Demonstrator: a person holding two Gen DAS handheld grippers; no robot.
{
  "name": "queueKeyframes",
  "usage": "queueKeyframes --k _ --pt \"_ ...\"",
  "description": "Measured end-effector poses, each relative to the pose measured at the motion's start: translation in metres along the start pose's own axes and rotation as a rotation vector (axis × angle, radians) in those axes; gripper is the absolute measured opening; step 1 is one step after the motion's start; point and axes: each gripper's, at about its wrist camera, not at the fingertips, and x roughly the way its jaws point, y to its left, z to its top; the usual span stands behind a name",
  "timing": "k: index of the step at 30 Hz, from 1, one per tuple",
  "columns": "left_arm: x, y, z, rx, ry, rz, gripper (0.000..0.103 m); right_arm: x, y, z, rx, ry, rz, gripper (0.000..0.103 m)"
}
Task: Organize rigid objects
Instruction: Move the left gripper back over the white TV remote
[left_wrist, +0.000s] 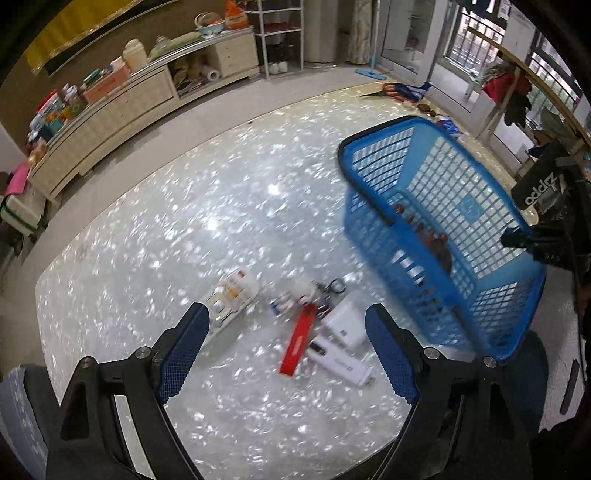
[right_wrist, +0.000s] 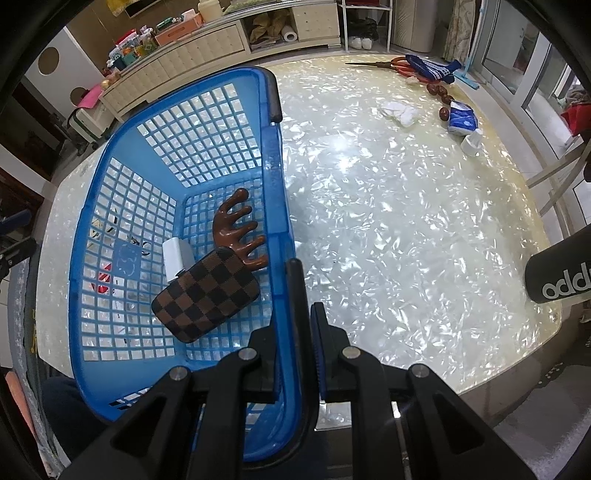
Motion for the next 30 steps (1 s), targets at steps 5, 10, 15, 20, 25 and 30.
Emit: queueKeyframes --k 5,10,15,20,25,30 --pt "0.011 0.016 -0.013 0.039 0.015 0.036 0.088 0.0 0.001 -0.001 -0.008 0.0 -0.015 0.013" --pt "0.022 0.03 -0.026 0.13 0.001 0.067 0.088 0.0 0.003 -0.001 -0.016 0.003 -0.036 0.013" --pt "0.034 0.045 -0.036 0.203 -0.031 0.077 0.088 0.001 0.004 0.0 -0.02 0.013 -0.053 0.013" --pt "0.049 0.056 -0.042 0.27 -0.033 0.081 0.089 0.001 0.006 -0.001 -0.019 0.016 -0.06 0.013" --pt "0.068 0.067 -0.046 0.321 -0.028 0.041 0.088 0.002 0.004 -0.001 -0.003 0.022 -0.054 0.013" --pt "0.091 0.076 -0.045 0.347 -0.01 -0.019 0.088 0.002 0.004 -0.001 -0.006 0.025 -0.059 0.013"
